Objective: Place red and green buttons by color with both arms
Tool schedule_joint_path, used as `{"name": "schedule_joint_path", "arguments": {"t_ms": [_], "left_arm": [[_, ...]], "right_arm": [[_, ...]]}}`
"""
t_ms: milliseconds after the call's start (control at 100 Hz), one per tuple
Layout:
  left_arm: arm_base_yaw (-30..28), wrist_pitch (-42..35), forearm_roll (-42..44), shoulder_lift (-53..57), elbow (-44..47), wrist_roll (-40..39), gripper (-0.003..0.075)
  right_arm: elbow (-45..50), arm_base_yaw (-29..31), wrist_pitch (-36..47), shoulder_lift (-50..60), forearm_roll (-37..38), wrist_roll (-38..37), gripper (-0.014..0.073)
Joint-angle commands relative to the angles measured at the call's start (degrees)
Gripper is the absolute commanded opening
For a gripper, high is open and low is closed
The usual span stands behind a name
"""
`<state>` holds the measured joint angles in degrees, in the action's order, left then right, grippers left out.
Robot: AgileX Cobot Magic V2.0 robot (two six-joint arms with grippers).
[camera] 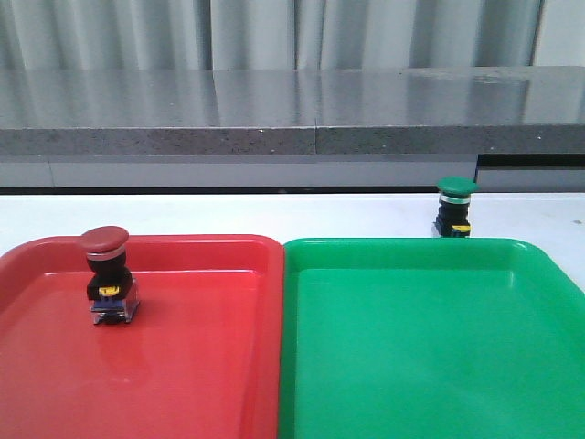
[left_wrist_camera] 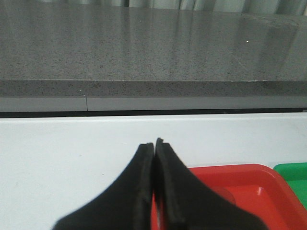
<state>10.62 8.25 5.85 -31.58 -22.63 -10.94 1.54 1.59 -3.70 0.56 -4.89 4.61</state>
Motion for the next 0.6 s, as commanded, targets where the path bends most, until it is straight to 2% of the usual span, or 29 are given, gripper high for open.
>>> {"name": "schedule_joint_path", "arguments": {"t_ms": [0, 310, 590], "left_arm": [[-0.26, -4.74, 0.8, 1.92, -0.73, -0.2, -0.0019], [-4.89, -4.74, 1.28, 16.51, 10.87, -0.15, -0.0019], [-5.0, -4.74, 1.28, 29.99, 21.2, -0.15, -0.0019]], "right_arm": [[-0.77, -0.05, 4.53, 1.19, 0.55, 0.27, -0.0068], [-0.77, -0.05, 4.53, 1.19, 0.55, 0.27, -0.0068], [-0.77, -0.05, 4.53, 1.19, 0.55, 0.27, -0.0068]]}}
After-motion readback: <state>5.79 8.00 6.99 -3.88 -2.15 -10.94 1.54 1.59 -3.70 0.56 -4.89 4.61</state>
